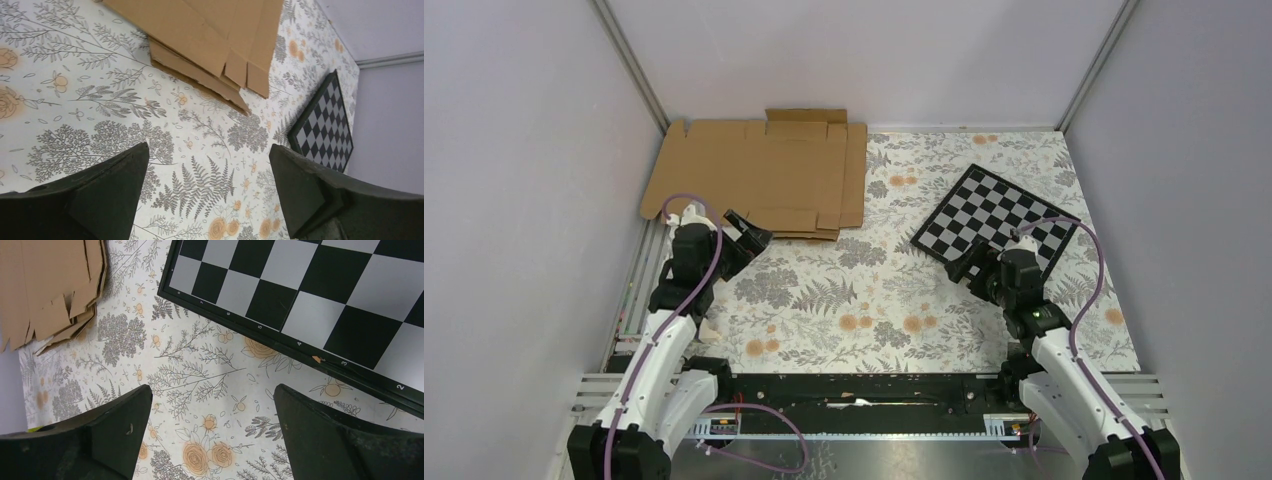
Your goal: Fold the paper box
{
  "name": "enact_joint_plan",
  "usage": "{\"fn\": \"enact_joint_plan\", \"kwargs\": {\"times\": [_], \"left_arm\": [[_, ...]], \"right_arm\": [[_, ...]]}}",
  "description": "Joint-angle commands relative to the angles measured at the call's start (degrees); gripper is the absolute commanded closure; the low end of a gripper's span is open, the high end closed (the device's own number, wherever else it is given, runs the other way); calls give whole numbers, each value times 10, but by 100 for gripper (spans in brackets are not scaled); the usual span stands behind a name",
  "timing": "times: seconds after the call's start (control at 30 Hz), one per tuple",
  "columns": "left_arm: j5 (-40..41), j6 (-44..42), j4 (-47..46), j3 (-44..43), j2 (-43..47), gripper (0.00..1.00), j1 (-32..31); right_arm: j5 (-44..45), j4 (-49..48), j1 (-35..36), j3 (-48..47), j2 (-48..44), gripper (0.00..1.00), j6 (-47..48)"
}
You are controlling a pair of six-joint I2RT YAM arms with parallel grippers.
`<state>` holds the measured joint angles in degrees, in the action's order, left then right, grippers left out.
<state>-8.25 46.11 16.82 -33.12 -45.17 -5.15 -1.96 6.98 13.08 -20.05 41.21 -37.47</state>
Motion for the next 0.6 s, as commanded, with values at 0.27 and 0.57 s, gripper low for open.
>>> {"fn": "enact_joint_plan", "kwargs": {"times": [0.27, 0.57], "left_arm": [[-35, -10, -33, -13, -97, 1, 1], [18, 92, -143, -5, -169, 2, 1]], "right_arm": [[-49, -127, 0, -31, 72, 1, -42], [-107, -234, 1, -44, 158, 1, -84]]}}
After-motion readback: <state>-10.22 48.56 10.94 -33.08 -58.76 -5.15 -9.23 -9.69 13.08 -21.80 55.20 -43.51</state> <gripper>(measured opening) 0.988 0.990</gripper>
